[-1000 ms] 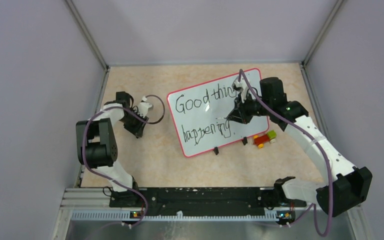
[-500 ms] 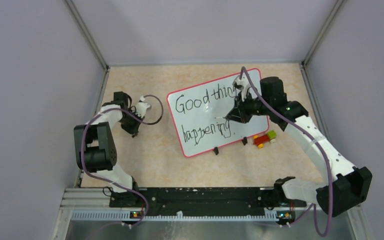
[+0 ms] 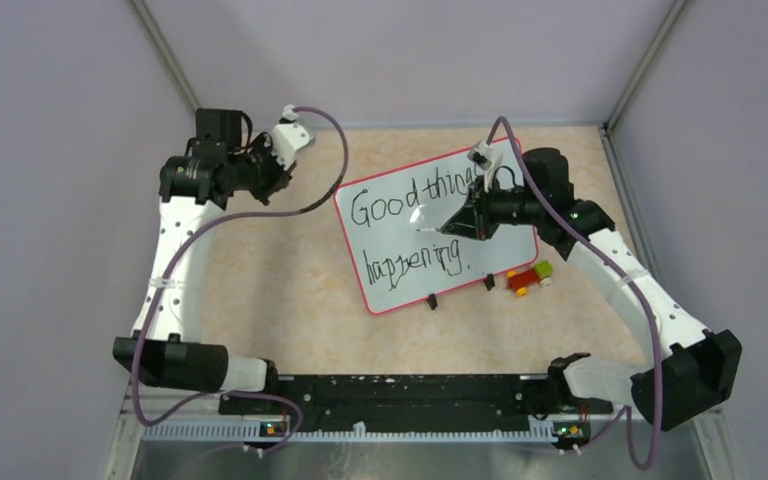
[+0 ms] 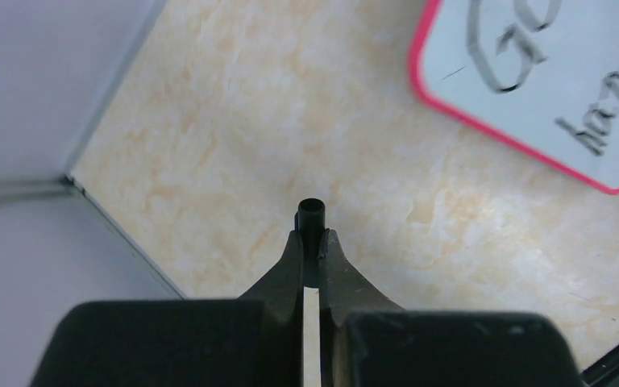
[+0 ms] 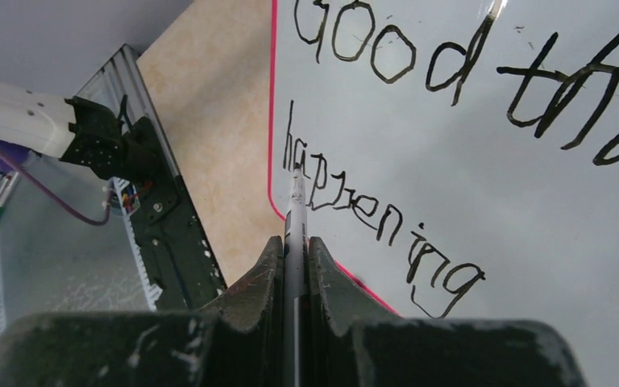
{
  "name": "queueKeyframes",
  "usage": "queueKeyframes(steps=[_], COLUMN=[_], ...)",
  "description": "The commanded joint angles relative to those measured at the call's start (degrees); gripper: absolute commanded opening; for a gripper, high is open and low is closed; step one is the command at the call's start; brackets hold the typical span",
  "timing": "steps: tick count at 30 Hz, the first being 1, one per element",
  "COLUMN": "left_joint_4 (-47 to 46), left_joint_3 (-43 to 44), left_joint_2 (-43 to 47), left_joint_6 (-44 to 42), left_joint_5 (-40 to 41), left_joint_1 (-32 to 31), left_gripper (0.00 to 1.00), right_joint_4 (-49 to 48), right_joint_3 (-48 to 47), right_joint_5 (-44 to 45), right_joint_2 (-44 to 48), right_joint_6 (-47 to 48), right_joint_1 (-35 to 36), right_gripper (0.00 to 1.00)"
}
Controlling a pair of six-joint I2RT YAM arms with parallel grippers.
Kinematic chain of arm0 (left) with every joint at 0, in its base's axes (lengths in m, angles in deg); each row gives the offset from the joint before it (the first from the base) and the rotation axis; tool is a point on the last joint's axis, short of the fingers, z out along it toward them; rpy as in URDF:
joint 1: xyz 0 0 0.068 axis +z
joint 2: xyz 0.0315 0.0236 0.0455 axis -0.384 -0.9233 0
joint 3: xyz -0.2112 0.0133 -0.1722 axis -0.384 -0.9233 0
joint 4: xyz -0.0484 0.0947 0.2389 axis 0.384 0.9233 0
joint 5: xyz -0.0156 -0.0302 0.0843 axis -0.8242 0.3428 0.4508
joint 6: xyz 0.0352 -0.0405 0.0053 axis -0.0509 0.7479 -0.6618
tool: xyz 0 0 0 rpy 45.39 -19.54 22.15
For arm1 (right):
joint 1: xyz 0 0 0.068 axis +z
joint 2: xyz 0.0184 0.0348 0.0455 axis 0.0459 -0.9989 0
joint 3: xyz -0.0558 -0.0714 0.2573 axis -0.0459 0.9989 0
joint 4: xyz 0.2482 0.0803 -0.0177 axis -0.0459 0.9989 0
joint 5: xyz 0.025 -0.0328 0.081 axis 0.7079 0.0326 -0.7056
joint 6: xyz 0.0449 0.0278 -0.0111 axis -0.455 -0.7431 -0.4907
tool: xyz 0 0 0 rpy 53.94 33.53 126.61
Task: Write a sentence on the whiteboard
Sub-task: Insert the whiteboard marker without the cap into the pen cap.
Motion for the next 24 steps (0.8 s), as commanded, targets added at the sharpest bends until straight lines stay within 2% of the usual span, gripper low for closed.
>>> queueKeyframes(steps=[1,5,8,10,16,24], left_joint_4=[10.5,18.8,20.9,20.4,15.7,14.6], left_joint_3=[11.9,19.9,19.6,17.7,11.5,10.0], left_joint_2=[-1.9,-6.2,-7.4,-7.8,-6.7,-8.5], left_joint_6=[0.8,0.8,2.2,3.2,5.7,8.5], left_joint_5=[-1.4,2.1,6.3,8.8,11.9,11.9], left_joint_1=[-9.4,-23.6,-33.1,-37.1,-43.4,-44.7], left_gripper=[0.0,0.0,0.0,0.0,0.0,0.0], right_joint_4=[-5.7,-8.2,-9.4,-10.3,-15.3,-34.0], right_joint_3=[-1.5,-0.2,1.2,2.6,8.6,14.5], right_joint_5=[-6.0,-10.3,-13.1,-15.3,-19.3,-22.7], right_joint_2=[-0.5,-0.5,-0.4,0.0,1.2,-0.1], right_joint_6=[-6.6,-10.3,-11.8,-13.0,-17.1,-32.5], right_joint_1=[-0.8,-0.9,-1.1,-1.2,-1.5,-1.5], right_gripper=[0.0,0.0,0.0,0.0,0.0,0.0])
